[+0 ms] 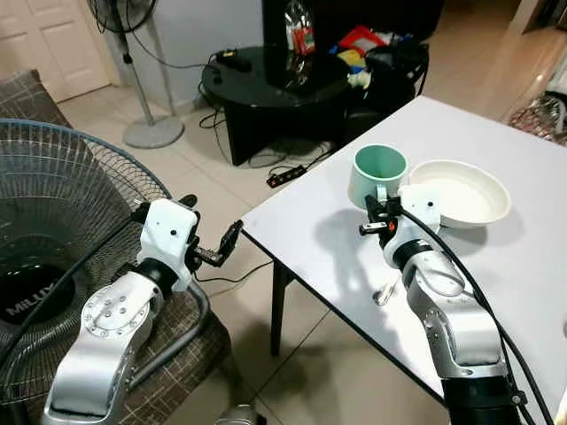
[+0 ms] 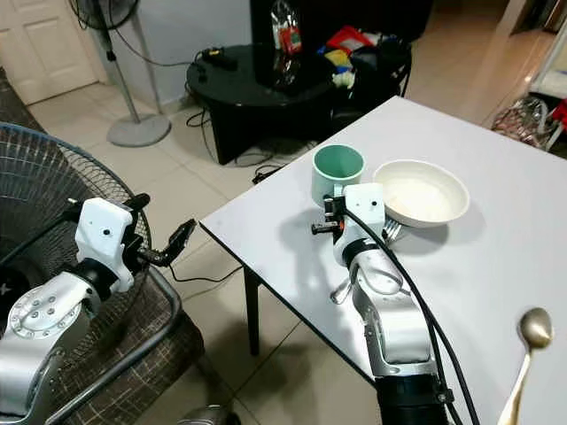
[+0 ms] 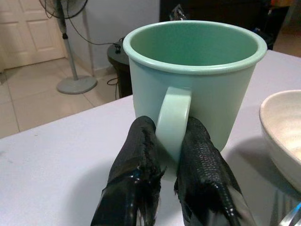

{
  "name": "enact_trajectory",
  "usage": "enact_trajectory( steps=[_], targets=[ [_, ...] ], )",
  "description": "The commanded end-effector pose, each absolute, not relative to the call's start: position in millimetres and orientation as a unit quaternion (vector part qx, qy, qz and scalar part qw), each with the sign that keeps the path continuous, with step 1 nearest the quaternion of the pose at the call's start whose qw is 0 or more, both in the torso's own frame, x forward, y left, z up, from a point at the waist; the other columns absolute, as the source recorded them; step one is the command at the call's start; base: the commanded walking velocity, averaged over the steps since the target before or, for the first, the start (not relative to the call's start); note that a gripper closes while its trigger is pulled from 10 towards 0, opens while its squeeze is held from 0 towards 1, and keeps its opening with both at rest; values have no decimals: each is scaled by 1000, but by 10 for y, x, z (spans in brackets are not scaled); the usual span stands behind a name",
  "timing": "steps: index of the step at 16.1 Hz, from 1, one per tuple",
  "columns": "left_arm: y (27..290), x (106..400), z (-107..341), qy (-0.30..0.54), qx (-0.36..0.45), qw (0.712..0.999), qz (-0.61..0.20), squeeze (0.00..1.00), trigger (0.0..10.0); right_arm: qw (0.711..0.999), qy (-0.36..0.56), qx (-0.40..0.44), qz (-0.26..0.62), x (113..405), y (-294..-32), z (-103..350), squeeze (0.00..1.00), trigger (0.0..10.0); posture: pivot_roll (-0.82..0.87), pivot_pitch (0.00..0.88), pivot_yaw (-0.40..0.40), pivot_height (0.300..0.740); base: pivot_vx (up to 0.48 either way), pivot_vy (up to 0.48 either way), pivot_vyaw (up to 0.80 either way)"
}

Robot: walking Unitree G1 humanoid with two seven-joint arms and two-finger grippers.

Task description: Setting the table

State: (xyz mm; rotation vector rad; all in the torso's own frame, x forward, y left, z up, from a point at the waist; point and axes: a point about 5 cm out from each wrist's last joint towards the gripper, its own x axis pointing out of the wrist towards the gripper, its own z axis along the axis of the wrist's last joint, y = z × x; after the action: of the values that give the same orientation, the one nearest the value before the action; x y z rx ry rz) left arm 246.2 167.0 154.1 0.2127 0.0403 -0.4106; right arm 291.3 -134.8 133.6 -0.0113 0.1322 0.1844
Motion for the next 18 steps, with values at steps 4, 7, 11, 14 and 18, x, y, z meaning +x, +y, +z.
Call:
enact_trajectory(
  steps=[4, 7, 11, 14, 18],
  targets=[
    [1522, 2357, 1507, 54, 94, 935, -337, 0, 10000, 992, 85, -23, 92, 2913, -1361, 1252, 0, 10000, 122, 0, 30, 740, 0, 0, 0],
    [1484, 2359, 1531, 54, 81, 925, -366, 0, 10000, 990, 107, -45, 80, 2906, -1411, 1169, 0, 10000, 117, 0, 40, 740, 0, 0, 0],
    [1461, 2326, 1536, 61, 76, 917, -387, 0, 10000, 989, 126, -44, 60, 2857, -1450, 1064, 0, 10000, 123, 0, 44, 740, 0, 0, 0],
    [1464, 2300, 1519, 70, 80, 911, -397, 0, 10000, 990, 125, -25, 58, 2864, -1451, 1024, 0, 10000, 126, 0, 46, 740, 0, 0, 0],
    [1475, 2294, 1523, 74, 83, 909, -402, 0, 10000, 990, 125, 8, 63, 2867, -1419, 971, 0, 10000, 136, 0, 48, 740, 0, 0, 0]
  ],
)
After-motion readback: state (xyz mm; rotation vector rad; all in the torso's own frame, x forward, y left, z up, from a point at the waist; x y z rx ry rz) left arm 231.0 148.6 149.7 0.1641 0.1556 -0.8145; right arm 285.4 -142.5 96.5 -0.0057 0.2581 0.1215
